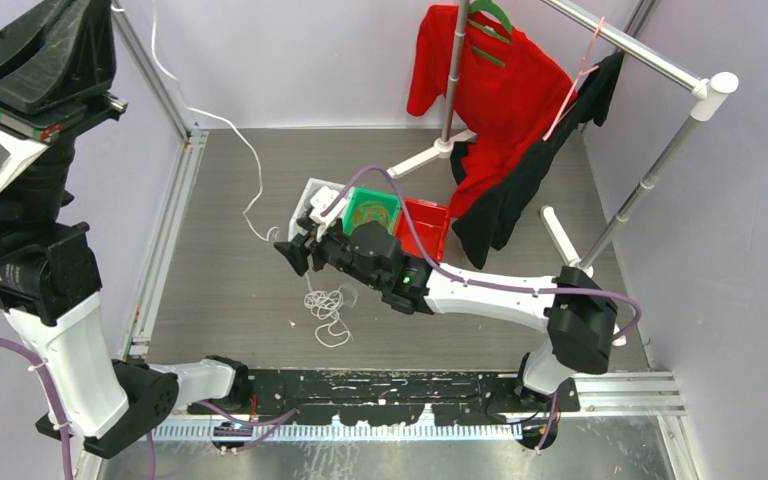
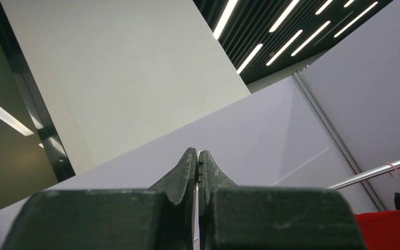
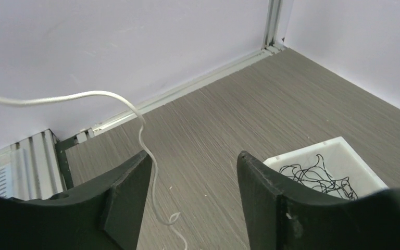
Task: Untangle the cables
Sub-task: Place the cable in the bin.
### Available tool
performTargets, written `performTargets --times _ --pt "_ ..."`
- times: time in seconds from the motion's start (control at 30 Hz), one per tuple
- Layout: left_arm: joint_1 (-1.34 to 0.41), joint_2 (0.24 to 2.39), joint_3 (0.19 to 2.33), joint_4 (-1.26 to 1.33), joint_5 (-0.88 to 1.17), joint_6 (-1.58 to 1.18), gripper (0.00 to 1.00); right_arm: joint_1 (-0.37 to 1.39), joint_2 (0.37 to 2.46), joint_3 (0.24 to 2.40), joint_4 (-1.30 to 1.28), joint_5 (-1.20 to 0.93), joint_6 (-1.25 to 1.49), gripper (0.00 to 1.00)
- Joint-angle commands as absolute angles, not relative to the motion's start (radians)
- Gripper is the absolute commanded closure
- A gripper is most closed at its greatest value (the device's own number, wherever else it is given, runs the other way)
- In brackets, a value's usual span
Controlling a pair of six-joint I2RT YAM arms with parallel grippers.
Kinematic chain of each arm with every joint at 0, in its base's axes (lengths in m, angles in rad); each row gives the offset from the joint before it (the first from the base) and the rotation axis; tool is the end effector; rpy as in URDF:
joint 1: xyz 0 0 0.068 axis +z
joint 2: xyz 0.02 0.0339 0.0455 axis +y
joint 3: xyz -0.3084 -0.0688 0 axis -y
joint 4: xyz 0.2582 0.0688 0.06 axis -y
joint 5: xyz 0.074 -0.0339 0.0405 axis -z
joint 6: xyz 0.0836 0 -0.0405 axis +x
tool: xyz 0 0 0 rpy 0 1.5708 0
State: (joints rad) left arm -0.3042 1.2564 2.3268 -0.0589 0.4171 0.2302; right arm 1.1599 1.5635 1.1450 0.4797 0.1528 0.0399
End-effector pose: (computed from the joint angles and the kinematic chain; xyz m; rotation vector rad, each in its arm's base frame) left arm 0.0621 -0.0550 0.7896 0.5377 0.4247 -0.1877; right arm 0.1852 0.3931 0.3814 -0.7234 1.3937 0.8405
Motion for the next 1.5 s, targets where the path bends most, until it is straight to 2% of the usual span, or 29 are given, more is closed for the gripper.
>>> performTargets --times 0.0,0.07,0.23,0.33,0.57,0.9,1.47 --pt "-0.298 1.262 2.309 -0.066 0.435 0.18 1.0 1.132 1.586 1.214 0.487 0.163 0.038 0.39" --pt "-0.298 1.262 2.306 -0.066 0.436 0.182 1.0 1.112 1.581 1.198 0.493 0.155 0.06 0.49" --pt "-0.298 1.236 2.266 -0.067 0.45 0.201 1.0 1.086 1.509 1.119 0.565 0.147 0.091 0.88" --pt "-0.298 1.213 2.212 -0.07 0.453 0.206 1.0 1.074 1.449 1.084 0.566 0.155 0.1 0.99" --pt "-0.298 1.15 1.995 -0.087 0.484 0.212 1.0 1.025 1.283 1.014 0.471 0.221 0.08 0.99" --pt "-0.303 1.136 1.792 -0.124 0.502 0.215 1.0 0.829 1.137 0.907 0.371 0.288 0.064 0.99" --pt "-0.444 1.162 1.631 -0.244 0.479 0.268 1.0 0.634 1.266 0.753 0.496 0.303 0.134 0.99"
